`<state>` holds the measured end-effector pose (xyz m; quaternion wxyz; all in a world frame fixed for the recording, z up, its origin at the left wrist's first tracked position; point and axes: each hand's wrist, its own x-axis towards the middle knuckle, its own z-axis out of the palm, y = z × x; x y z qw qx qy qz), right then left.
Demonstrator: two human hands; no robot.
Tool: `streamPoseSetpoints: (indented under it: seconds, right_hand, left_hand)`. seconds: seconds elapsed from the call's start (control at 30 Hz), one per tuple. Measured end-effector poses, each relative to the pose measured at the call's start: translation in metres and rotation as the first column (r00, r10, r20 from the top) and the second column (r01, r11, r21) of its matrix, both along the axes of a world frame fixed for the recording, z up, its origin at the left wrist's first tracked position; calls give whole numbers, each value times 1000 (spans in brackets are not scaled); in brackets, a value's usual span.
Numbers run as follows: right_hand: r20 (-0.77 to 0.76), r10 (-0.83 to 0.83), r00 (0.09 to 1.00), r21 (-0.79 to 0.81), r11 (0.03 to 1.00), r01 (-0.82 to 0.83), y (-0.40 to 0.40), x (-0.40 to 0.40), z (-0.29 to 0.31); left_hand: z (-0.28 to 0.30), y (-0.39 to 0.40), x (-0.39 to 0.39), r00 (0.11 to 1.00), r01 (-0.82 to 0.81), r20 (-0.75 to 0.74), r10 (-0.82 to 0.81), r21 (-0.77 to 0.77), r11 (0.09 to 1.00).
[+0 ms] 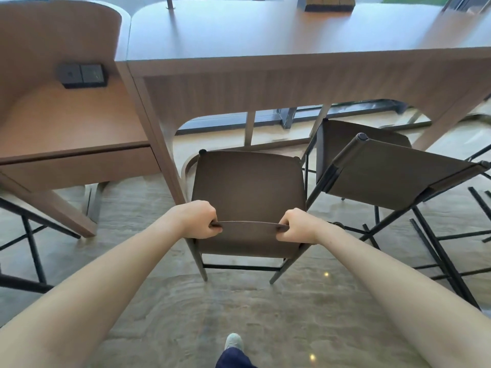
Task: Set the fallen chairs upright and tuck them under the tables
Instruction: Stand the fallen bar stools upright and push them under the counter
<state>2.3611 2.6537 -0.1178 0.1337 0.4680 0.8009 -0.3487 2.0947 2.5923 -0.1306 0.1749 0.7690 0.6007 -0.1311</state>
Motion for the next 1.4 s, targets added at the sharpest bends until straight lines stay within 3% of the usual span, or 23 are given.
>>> streamPoseSetpoints:
  seconds: [0.47,0.63,0.73,0.8,0.9,0.93,1.03,1.1,1.2,1.4]
  right_hand:
    - [-39,-38,998,-50,998,36,30,-4,-15]
    - [-188,-168,968,-148,979,141,34,-2,-15]
    - [-229,-300,926,-223,942,250,36,-3,-14]
    - [-288,-555,780,-375,815,442,38,-9,-13]
    - [-406,-786,466,-551,617,561,34,-18,-11]
    - [-437,-822,366,-587,568,576,31,-19,-10]
    - [-481,-877,14,-704,395,591,16,-23,-4]
    - [-495,-855,-157,-754,332,567,5,-27,2]
    - [-500,-817,-287,-791,296,536,-11,-33,14]
    - [-618,-745,-249,-688,360,630,-47,-43,34]
  left_hand:
    - [-3,25,-10,998,-31,62,31,-6,1000]
    - [0,28,-12,989,-45,140,41,22,999]
    - [4,24,-14,954,-95,290,77,48,994]
    - [5,18,-17,827,-275,528,193,82,958]
    - [1,16,-25,350,-658,862,367,-52,752]
    - [-1,17,-27,271,-694,890,367,-84,715]
    - [-3,17,-29,169,-692,911,377,-162,704]
    - [-2,17,-33,123,-674,913,388,-210,708]
    - [4,16,-39,68,-650,918,392,-257,715]
    - [26,20,-43,66,-572,926,371,-270,775]
